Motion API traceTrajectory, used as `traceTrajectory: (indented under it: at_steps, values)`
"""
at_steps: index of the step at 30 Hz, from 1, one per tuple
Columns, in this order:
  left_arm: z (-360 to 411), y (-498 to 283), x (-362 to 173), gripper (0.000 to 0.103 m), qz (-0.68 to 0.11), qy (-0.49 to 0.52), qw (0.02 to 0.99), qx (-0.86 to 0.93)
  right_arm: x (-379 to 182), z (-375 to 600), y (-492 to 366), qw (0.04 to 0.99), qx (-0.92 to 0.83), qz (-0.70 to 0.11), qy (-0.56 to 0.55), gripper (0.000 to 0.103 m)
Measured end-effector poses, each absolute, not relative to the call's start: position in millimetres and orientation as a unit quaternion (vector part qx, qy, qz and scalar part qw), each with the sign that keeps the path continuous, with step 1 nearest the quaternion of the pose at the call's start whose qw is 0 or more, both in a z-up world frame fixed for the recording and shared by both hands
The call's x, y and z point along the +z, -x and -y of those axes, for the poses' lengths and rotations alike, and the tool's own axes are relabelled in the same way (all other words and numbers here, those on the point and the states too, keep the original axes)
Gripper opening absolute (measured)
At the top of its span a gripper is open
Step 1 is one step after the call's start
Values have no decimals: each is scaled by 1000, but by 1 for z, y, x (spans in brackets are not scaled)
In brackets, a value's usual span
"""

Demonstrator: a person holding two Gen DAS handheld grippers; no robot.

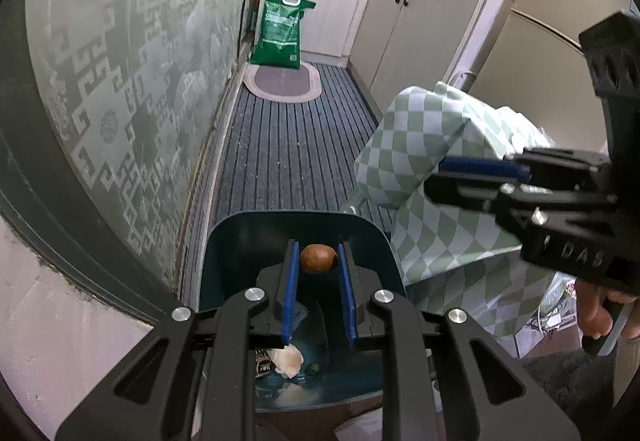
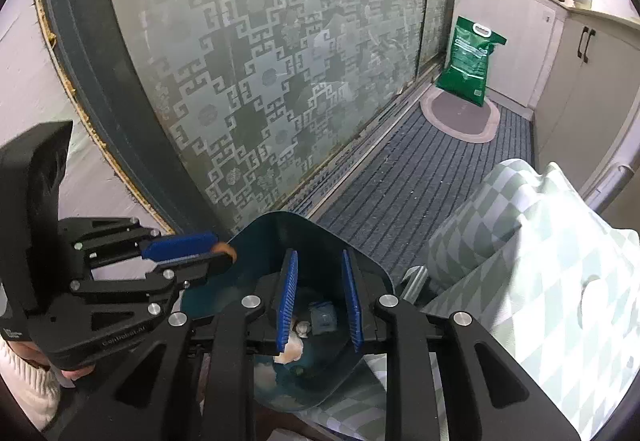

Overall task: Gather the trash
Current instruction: 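Carry the lychee and shell to the teal bin and open both tools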

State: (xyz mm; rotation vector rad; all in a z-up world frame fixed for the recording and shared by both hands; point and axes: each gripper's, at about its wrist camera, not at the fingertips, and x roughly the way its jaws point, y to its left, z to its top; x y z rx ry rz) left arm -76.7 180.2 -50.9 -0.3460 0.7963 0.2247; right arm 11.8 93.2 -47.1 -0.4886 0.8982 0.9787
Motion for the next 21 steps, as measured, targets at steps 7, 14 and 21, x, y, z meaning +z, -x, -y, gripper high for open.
traceTrajectory:
  at_steps: [7,14,21]
  values:
    - [-170,68,-57,21,-403,156,897,95,-42,-85,-19,769,441,-410,216,23]
    - [-170,57,-62,21,-407,159,894,101,-34,-72,-25,780,432,-404,206,23]
    - [-171,35,-65,35,-412,153,891,113,-24,-50,-34,791,421,-400,193,23]
